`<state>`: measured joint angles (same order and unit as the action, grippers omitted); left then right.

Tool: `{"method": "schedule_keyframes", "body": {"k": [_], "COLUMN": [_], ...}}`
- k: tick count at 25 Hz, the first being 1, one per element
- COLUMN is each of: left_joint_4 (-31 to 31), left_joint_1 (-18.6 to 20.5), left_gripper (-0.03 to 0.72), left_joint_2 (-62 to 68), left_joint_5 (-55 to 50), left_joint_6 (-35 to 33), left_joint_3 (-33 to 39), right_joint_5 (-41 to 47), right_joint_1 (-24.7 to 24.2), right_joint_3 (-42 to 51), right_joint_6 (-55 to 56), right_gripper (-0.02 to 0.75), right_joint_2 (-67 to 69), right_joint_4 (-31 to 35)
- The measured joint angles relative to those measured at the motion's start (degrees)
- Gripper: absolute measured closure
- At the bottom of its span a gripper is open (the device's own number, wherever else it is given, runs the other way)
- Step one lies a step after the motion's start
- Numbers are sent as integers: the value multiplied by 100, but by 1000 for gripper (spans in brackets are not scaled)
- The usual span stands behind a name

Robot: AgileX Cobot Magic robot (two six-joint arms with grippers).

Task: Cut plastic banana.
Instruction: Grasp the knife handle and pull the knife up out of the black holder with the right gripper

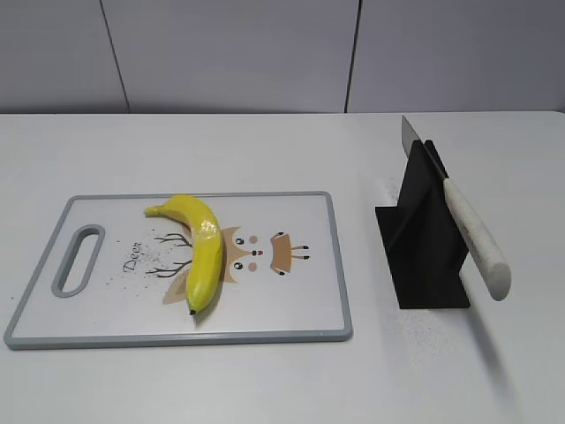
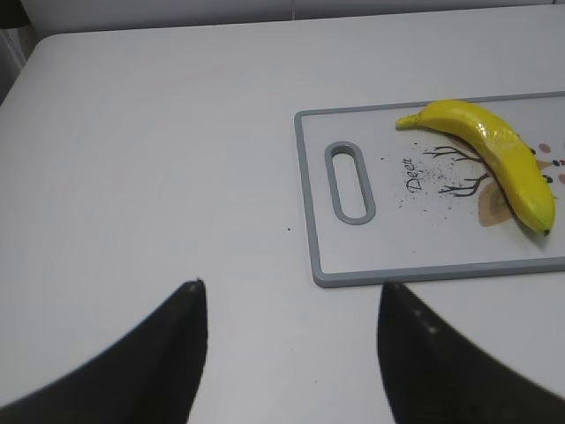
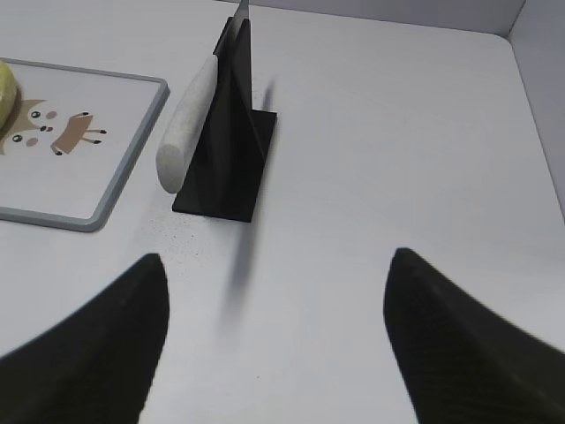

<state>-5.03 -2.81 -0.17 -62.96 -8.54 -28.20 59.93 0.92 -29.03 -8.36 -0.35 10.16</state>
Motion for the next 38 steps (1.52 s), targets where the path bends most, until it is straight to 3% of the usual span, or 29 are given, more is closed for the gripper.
{"method": "schedule_keyframes", "body": {"k": [32,38], "left_joint_4": [0,0], "left_joint_1": [0,0], "left_gripper": [97,97], "left_joint_2": [0,0], "left_joint_5": [0,0], "left_joint_6": [0,0], "left_joint_3": [0,0], "right_joint_5": [0,-377], "right_joint_1": [0,0], "right_joint_3": [0,-262], "right_joint_6": [1,329], "right_gripper": [164,164], "right_joint_2": [15,1067], "right_joint_4": [-7,-18]}}
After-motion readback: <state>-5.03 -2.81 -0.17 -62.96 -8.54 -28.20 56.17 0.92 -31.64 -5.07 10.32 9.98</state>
